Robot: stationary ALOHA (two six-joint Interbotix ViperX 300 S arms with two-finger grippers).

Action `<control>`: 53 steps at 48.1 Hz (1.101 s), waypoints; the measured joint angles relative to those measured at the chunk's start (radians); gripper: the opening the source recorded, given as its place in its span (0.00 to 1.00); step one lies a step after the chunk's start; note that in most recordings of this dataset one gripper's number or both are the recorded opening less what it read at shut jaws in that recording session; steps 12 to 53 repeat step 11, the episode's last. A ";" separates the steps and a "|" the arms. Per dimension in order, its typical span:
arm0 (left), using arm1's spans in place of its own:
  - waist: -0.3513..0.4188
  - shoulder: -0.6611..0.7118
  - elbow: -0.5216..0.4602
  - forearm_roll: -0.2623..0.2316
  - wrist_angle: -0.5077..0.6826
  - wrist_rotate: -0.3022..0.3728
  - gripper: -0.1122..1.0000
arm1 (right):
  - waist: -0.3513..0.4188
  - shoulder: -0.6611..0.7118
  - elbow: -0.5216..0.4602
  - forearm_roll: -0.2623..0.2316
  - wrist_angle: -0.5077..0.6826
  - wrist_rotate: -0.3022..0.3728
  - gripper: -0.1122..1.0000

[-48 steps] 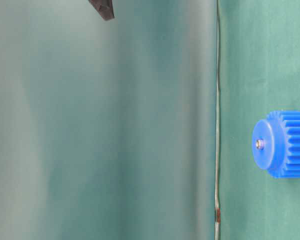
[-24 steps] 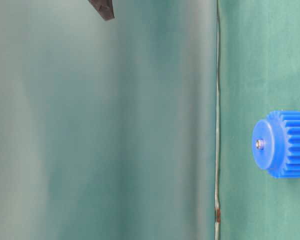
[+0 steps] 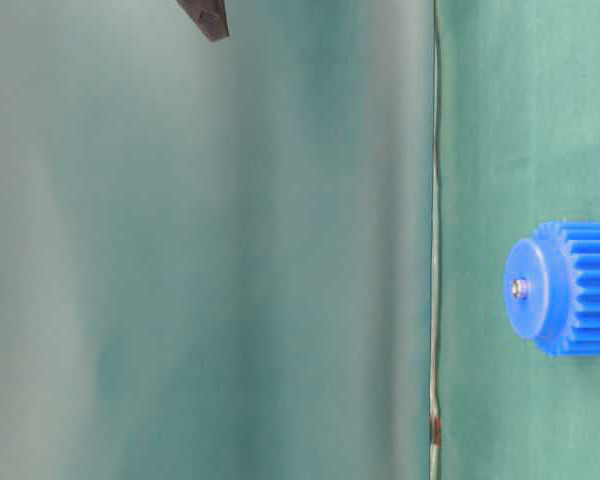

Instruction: Insert the shaft placed at a random location into the center hole of the medium gear at another random location.

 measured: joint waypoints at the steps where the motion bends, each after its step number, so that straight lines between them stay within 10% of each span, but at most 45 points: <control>1: 0.000 0.000 0.002 0.000 0.003 0.000 0.10 | 0.000 0.000 0.000 0.000 0.006 0.000 0.82; 53: -0.002 0.000 0.000 0.002 0.003 0.000 0.10 | 0.000 0.000 0.000 0.000 0.008 0.000 0.82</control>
